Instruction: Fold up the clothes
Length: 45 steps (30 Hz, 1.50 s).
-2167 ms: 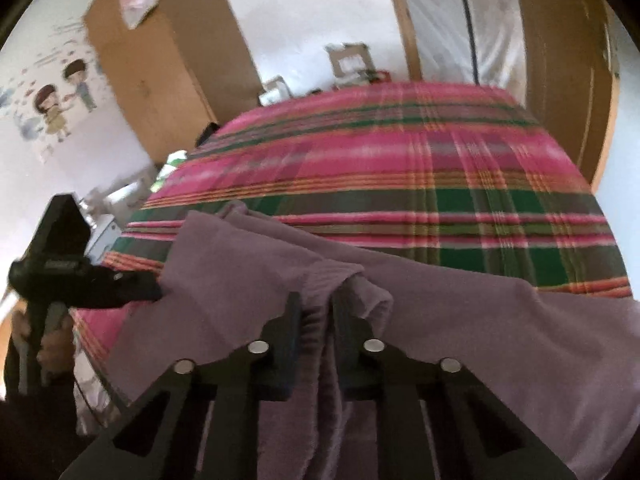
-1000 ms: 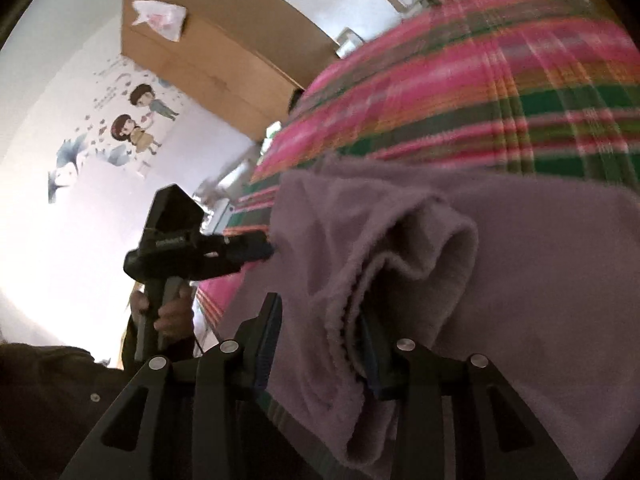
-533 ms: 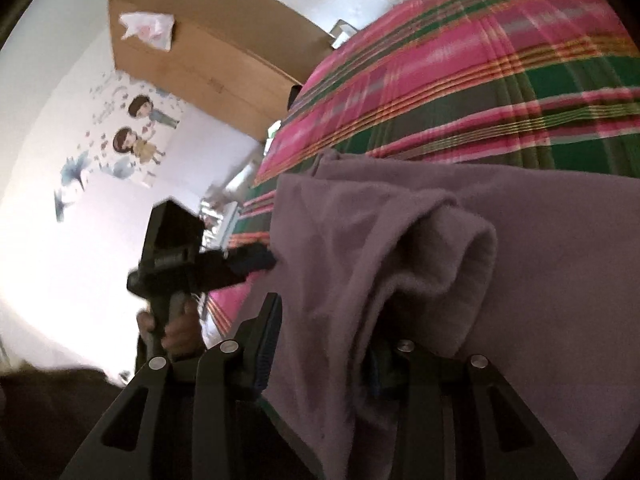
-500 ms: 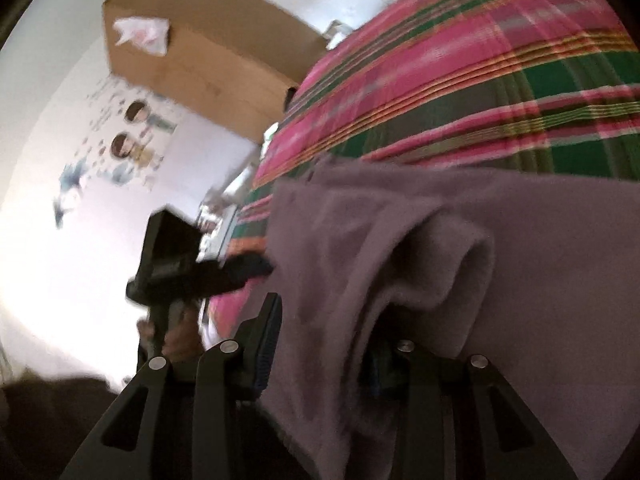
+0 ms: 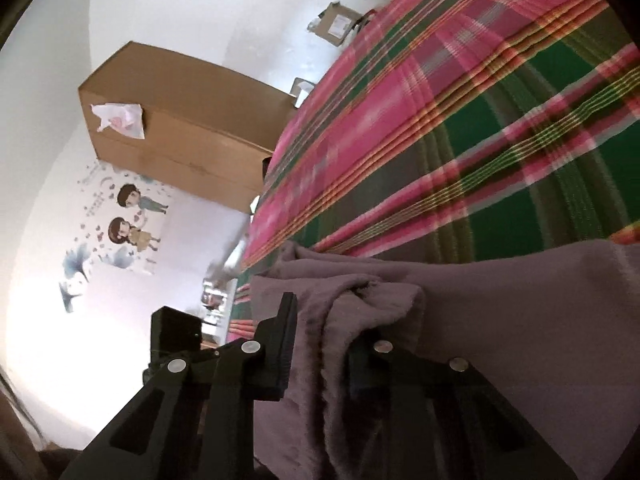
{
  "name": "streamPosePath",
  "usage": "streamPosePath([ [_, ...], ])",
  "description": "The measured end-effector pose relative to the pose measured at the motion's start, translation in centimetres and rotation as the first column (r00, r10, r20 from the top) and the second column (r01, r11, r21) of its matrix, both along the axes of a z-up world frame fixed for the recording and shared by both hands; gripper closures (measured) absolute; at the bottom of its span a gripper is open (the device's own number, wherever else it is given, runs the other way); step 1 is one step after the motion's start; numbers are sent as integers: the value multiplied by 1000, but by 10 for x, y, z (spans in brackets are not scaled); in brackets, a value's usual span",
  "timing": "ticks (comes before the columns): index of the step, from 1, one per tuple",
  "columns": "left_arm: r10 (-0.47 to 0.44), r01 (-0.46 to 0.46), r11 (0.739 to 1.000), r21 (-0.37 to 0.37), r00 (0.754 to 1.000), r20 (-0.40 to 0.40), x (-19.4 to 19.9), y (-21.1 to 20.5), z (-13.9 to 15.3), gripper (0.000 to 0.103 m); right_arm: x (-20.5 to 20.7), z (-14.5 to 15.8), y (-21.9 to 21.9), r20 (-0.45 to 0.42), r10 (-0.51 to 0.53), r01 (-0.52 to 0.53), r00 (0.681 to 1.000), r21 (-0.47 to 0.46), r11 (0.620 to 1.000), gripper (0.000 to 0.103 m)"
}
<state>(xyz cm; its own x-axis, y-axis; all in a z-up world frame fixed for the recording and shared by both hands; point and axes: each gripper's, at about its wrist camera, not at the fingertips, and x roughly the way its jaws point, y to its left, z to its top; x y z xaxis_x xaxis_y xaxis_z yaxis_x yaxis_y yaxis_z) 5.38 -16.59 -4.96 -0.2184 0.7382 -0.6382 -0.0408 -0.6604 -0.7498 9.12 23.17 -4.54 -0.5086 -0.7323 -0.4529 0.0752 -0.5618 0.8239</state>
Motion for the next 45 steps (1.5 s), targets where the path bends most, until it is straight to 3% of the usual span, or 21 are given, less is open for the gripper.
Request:
streamPosePath([
  [7, 6, -6, 1000, -4, 1000, -2, 2, 0, 1, 73, 9, 10, -12, 17, 54, -56, 998, 241, 969, 83],
  [8, 8, -8, 1000, -1, 1000, -2, 1, 1, 1, 73, 12, 15, -15, 20, 41, -46, 999, 323, 945, 81],
  [10, 12, -12, 1000, 0, 1000, -2, 1, 1, 2, 73, 19, 24, -19, 10, 15, -18, 1000, 451, 892, 68],
  [13, 13, -13, 1000, -4, 1000, -8, 2, 1, 3, 72, 34, 43, -23, -68, -24, 57, 997, 556, 829, 68],
  [16, 18, -18, 1000, -5, 1000, -11, 3, 1, 4, 72, 52, 65, -32, -207, -21, 135, 978, 557, 819, 68],
  [18, 21, -21, 1000, -5, 1000, -12, 4, 1, 4, 72, 58, 66, -47, -243, 40, 106, 969, 557, 823, 68],
  [22, 24, -24, 1000, -8, 1000, -20, 7, 1, 5, 72, 64, 38, -65, -182, 92, 33, 979, 588, 809, 68],
  [28, 34, -35, 999, -9, 999, -31, 13, -4, 8, 71, 94, 18, -80, -259, 146, 98, 955, 739, 667, 68],
  [30, 36, -36, 999, -9, 999, -33, 17, -6, 9, 69, 100, 20, -80, -264, 149, 109, 953, 757, 644, 68],
  [34, 31, -31, 1000, -1, 999, -36, 25, -10, 9, 69, 103, 34, -87, -276, 136, 131, 951, 765, 631, 68],
  [38, 27, -26, 1000, 13, 999, -29, 33, -14, 7, 69, 117, 44, -116, -318, 259, 67, 912, 739, 670, 65],
  [39, 23, -23, 1000, 17, 999, -28, 35, -15, 6, 69, 118, 41, -123, -307, 277, 51, 910, 748, 662, 65],
  [41, 15, -15, 1000, 19, 1000, -24, 40, -16, 5, 69, 118, 29, -130, -261, 282, 20, 923, 765, 644, 65],
  [45, 9, -9, 1000, 13, 1000, -22, 47, -19, 1, 69, 128, 20, -126, -268, 248, 33, 931, 740, 672, 65],
])
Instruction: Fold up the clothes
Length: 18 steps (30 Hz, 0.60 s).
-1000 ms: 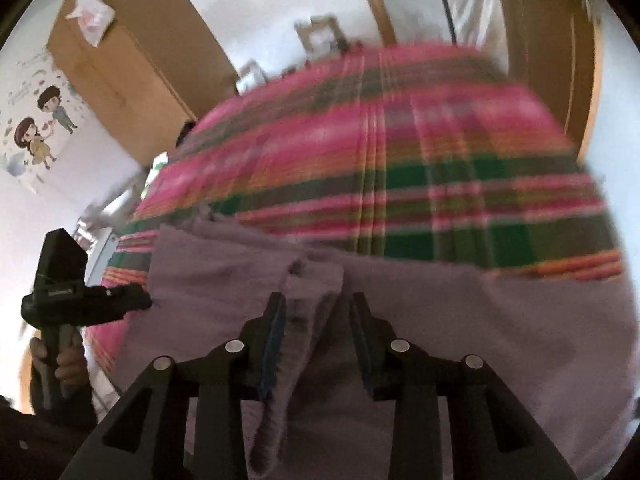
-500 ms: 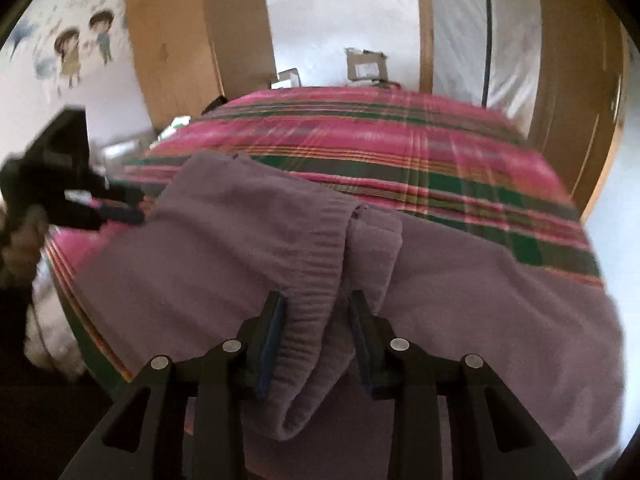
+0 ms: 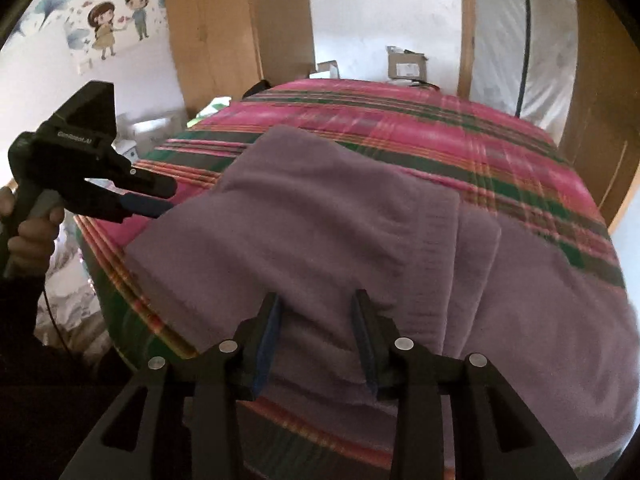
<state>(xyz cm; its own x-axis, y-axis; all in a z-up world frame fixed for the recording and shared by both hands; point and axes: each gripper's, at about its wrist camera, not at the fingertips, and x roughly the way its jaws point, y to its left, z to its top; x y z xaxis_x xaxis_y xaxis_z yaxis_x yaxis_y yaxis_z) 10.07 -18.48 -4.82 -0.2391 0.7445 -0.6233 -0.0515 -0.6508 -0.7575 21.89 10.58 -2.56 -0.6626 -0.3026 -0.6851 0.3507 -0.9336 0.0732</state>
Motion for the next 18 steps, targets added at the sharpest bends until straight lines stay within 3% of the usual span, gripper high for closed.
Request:
streamPosePath([
  [8, -51, 51, 999, 1, 999, 15, 14, 6, -7, 69, 14, 10, -7, 3, -14, 14, 1000, 17, 1000, 65],
  [13, -57, 56, 998, 17, 998, 25, 20, 6, -9, 69, 18, 25, -35, -64, 88, -88, 994, -3, 996, 65],
  [18, -58, 56, 997, 47, 997, 42, 22, 3, -12, 69, 13, 24, -78, -133, 232, -233, 963, 14, 972, 62],
])
